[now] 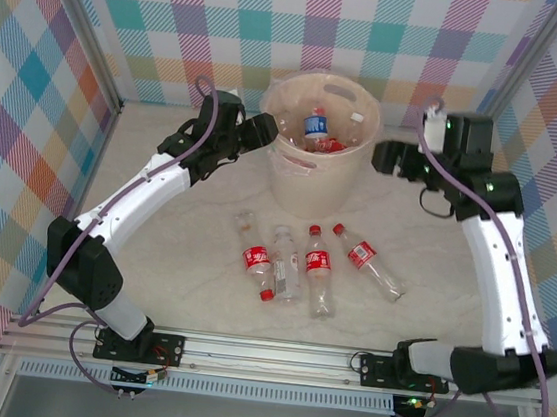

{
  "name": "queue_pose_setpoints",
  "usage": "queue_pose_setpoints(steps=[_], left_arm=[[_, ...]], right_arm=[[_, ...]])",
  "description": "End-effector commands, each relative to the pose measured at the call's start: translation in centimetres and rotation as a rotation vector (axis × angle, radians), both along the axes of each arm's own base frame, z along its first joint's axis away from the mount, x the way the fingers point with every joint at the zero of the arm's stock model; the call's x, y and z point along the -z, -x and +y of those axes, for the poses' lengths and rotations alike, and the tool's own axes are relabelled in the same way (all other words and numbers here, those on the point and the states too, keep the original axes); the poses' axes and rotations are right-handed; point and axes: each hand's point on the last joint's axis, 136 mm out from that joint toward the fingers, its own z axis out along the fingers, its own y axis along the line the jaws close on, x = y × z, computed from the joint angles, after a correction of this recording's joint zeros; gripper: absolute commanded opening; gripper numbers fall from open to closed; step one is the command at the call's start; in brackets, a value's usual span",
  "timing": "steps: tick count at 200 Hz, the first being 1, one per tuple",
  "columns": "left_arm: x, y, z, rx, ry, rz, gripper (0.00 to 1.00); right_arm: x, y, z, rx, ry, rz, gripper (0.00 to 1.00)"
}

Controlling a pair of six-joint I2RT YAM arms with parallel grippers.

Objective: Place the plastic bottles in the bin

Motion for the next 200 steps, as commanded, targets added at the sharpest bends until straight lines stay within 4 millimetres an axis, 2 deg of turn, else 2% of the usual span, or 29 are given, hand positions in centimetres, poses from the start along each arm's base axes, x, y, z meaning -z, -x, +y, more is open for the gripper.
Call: queue_pose_setpoints(steps=[1, 27, 44, 63, 86, 134, 179, 200], left_arm=[[1.6, 1.1, 0.6, 0.017, -0.06, 0.054, 0.71], [1.4, 1.0, 0.5, 0.028, -0.055, 0.047, 0.71], [1.3, 0.9, 0.3, 0.039, -0.047, 0.048, 0.71], [1.0, 0.9, 0.2, 0.045, -0.043, 0.046, 0.71], [0.9, 0.9, 0.4, 0.043, -0.044, 0.049, 0.71], [1.0, 0.9, 0.7, 0.031, -0.049, 0.054, 0.71], [1.1, 0.7, 0.7, 0.024, -0.047, 0.058, 0.71], [1.1, 0.7, 0.7, 0.023, -0.05, 0.06, 0.71]], right_arm=[[8.9, 3.5, -2.2, 0.106, 0.063, 0.3, 0.86], [15.5, 6.0, -2.2, 0.13, 0.056, 0.482, 0.87], [18.9, 6.3, -1.4, 0.12, 0.023, 0.561, 0.87], [21.6, 6.0, -1.0, 0.121, 0.042, 0.61, 0.89], [23.3, 5.5, -0.5, 0.134, 0.037, 0.681, 0.95], [27.3, 5.5, 1.8, 0.077, 0.041, 0.766, 0.96], [30.6, 5.2, -0.2, 0.15, 0.138, 0.808, 0.93], [31.3, 5.0, -1.5, 0.188, 0.162, 0.816, 0.9]])
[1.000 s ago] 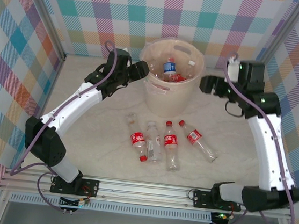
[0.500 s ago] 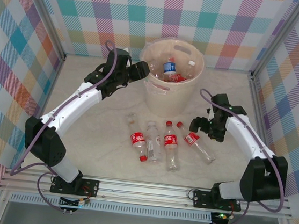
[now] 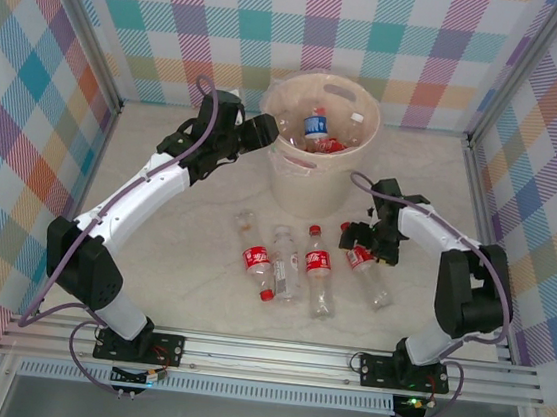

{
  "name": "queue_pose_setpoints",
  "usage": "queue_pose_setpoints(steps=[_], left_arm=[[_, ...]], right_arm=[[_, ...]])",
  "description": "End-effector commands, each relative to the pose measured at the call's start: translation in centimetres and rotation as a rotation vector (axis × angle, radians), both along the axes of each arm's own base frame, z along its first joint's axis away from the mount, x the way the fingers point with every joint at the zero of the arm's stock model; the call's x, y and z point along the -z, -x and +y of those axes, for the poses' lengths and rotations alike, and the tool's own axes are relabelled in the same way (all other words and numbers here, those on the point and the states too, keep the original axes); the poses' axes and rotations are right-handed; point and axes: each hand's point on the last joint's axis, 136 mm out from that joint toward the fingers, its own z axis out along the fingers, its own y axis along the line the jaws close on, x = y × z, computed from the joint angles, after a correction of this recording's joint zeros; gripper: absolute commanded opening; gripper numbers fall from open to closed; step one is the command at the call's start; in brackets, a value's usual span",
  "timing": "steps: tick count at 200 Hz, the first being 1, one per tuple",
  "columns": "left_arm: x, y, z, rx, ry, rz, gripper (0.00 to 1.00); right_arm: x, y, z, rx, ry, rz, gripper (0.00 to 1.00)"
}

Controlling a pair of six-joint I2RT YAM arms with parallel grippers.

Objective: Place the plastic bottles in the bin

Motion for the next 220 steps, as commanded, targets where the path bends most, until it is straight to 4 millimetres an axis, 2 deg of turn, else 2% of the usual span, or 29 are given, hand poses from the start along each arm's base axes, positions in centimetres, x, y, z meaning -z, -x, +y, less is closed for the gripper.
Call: queue_pose_setpoints(steps=[1, 33, 53, 99, 115, 125, 155, 183, 203, 220], left_arm=[[1.1, 0.5, 0.8, -0.003, -0.046, 0.056, 0.71], [1.2, 0.3, 0.7, -0.005, -0.044, 0.054, 0.71], [1.3, 0.2, 0.4, 0.003, -0.04, 0.058, 0.71], [1.5, 0.1, 0.6, 0.001, -0.057, 0.061, 0.71], [1.6, 0.1, 0.6, -0.001, -0.055, 0.062, 0.71], [1.8, 0.0, 0.6, -0.001, -0.056, 0.065, 0.71], [2.0, 0.1, 0.6, -0.001, -0.056, 0.07, 0.71], [2.1, 0.0, 0.4, 0.005, -0.049, 0.068, 0.72], [2.3, 0.0, 0.1, 0.013, -0.03, 0.071, 0.72], [2.6, 0.0, -0.2, 0.021, -0.011, 0.076, 0.72]], right_arm=[[1.2, -0.1, -1.8, 0.042, 0.063, 0.012, 0.9], [0.7, -0.7, -4.2, 0.155, 0.044, -0.028, 0.83], [0.6, -0.9, -5.3, 0.206, 0.018, -0.048, 0.82], [1.9, 0.1, -6.2, 0.242, 0.019, -0.019, 0.75], [1.5, 0.0, -6.2, 0.244, 0.016, -0.037, 0.66], [1.0, -0.2, -6.3, 0.244, 0.012, -0.052, 0.62], [-0.8, -0.7, -6.6, 0.25, 0.004, -0.092, 0.6], [-3.4, -1.3, -6.6, 0.25, -0.029, -0.157, 0.58], [-5.6, -2.0, -6.0, 0.241, -0.072, -0.22, 0.55], [-8.6, -2.5, -5.4, 0.225, -0.119, -0.298, 0.53]])
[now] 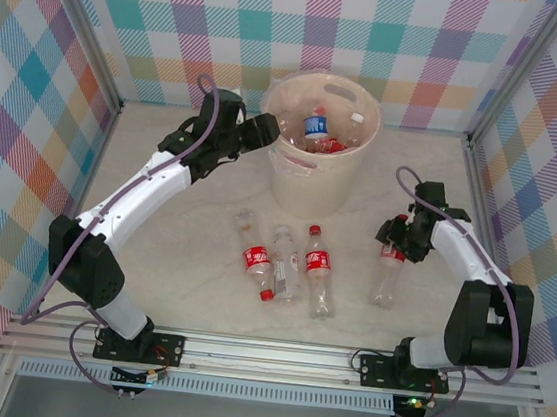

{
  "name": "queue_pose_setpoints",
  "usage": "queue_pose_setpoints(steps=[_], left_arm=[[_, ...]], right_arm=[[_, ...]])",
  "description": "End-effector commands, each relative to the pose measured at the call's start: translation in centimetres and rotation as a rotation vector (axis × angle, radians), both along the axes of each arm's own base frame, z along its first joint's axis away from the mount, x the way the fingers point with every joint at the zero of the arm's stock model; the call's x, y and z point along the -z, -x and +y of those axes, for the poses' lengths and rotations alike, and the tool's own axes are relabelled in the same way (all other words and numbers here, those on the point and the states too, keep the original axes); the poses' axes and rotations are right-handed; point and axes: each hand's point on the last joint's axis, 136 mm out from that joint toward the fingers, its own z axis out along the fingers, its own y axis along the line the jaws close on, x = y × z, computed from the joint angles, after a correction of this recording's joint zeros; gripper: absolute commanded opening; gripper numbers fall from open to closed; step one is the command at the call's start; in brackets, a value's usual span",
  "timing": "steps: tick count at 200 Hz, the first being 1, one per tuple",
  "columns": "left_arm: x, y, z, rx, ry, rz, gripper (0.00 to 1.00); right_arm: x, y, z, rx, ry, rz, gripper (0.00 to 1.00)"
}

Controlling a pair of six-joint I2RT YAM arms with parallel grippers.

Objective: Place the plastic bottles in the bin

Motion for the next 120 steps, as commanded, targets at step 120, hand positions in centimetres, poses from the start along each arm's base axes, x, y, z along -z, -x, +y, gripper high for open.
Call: queue_pose_setpoints(steps=[120], left_arm=[[3.0, 0.5, 0.0, 0.026, -0.014, 0.074, 0.72]], right_arm=[[-37.3, -6.1, 5.6, -0.275, -0.253, -0.945, 0.4]])
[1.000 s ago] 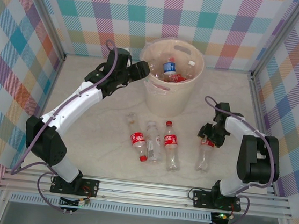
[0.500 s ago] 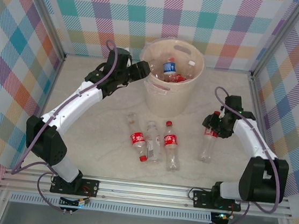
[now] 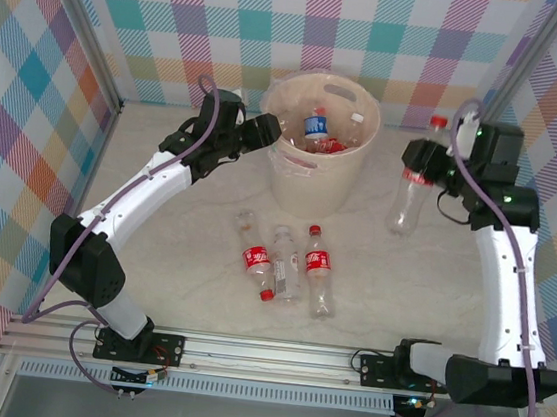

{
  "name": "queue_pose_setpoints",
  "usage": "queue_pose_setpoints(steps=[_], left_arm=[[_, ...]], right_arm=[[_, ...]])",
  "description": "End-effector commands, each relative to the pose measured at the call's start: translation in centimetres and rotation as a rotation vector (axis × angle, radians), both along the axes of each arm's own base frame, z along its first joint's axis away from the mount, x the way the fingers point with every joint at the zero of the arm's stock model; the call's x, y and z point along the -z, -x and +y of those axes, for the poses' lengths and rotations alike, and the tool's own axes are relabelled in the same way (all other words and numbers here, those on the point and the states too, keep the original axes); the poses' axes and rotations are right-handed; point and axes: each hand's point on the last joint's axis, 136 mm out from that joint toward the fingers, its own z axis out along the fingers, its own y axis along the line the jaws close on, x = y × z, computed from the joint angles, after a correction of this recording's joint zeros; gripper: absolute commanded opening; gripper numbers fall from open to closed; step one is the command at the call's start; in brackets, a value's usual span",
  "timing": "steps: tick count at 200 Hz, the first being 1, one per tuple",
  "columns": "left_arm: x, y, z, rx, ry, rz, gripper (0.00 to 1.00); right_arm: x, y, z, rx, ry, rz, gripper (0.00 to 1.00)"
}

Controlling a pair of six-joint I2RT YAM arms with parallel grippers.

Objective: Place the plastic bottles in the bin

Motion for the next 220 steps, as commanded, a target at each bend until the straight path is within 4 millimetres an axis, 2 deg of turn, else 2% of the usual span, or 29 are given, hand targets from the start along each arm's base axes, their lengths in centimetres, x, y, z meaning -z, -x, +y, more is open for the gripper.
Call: queue_pose_setpoints(steps=[1, 8, 20, 42, 71, 83, 103, 119, 136, 192, 220], left_arm=[[2.8, 0.6, 0.5, 0.002, -0.039, 0.074, 0.72], [2.9, 0.6, 0.5, 0.002, -0.04, 0.078, 0.72], [3.2, 0.7, 0.5, 0.002, -0.039, 0.085, 0.72], [3.5, 0.9, 0.6, -0.003, -0.025, 0.09, 0.72], [3.8, 0.8, 0.7, -0.013, -0.025, 0.096, 0.72], [3.9, 0.8, 0.7, -0.016, -0.026, 0.1, 0.71], [4.0, 0.7, 0.5, -0.012, -0.028, 0.112, 0.71], [4.1, 0.5, 0.2, -0.006, -0.026, 0.115, 0.71], [4.2, 0.4, 0.2, -0.012, -0.022, 0.119, 0.71], [4.2, 0.5, 0.6, -0.026, -0.044, 0.127, 0.71], [3.9, 0.6, 1.0, -0.04, -0.052, 0.123, 0.71]], right_arm=[[-7.2, -1.2, 3.0, -0.157, -0.138, -0.184, 0.4], [-9.1, -1.4, 4.3, -0.216, -0.189, -0.222, 0.4], [-11.2, -2.5, 6.2, -0.281, -0.224, -0.276, 0.4], [-13.6, -4.4, 9.1, -0.339, -0.183, -0.373, 0.39], [-15.2, -7.8, 10.6, -0.317, -0.18, -0.491, 0.37], [-14.7, -9.8, 11.3, -0.306, -0.167, -0.492, 0.37], [-12.4, -13.0, 12.5, -0.298, -0.112, -0.436, 0.37], [-9.1, -15.2, 13.2, -0.286, -0.064, -0.358, 0.37], [-5.8, -16.7, 13.8, -0.284, -0.028, -0.284, 0.37], [2.0, -18.5, 17.2, -0.328, 0.021, -0.138, 0.38], [5.3, -19.1, 17.4, -0.3, 0.037, -0.077, 0.39]])
